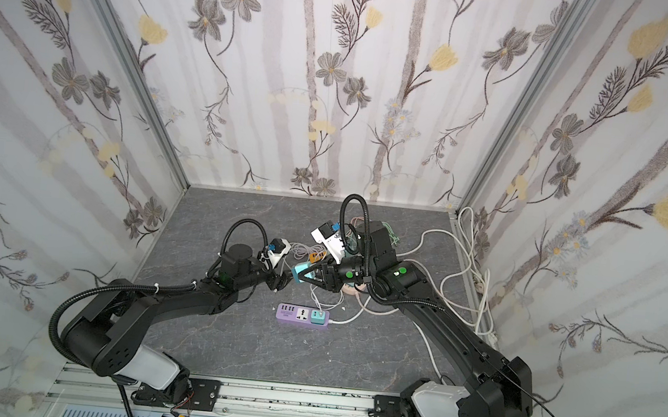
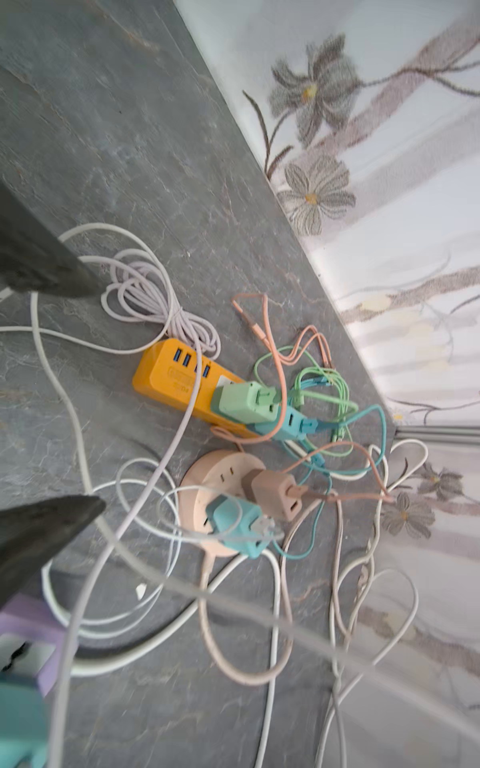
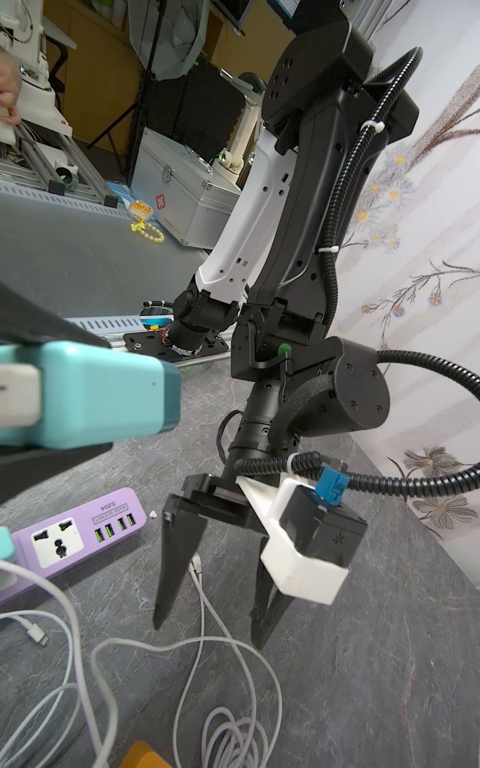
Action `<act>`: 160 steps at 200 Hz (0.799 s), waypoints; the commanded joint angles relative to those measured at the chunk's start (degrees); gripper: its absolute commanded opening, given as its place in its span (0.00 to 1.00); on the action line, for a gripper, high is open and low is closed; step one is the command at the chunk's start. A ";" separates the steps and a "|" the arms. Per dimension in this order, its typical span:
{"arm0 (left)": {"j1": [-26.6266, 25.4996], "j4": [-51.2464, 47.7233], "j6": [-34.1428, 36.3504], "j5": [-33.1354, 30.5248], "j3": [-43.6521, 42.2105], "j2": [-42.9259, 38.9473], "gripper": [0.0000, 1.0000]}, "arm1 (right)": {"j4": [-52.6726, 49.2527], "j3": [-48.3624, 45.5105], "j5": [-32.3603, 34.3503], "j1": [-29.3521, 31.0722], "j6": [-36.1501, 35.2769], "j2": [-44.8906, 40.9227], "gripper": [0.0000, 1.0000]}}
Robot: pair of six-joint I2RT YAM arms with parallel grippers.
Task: Insert the plug
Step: 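Open and withdraw the left gripper while the right gripper holds the charger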
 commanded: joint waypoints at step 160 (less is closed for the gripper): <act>1.59 23.41 -2.54 -2.87 0.71 12.03 0.00 | 2.17 -0.64 -3.39 0.31 -4.11 -1.14 0.00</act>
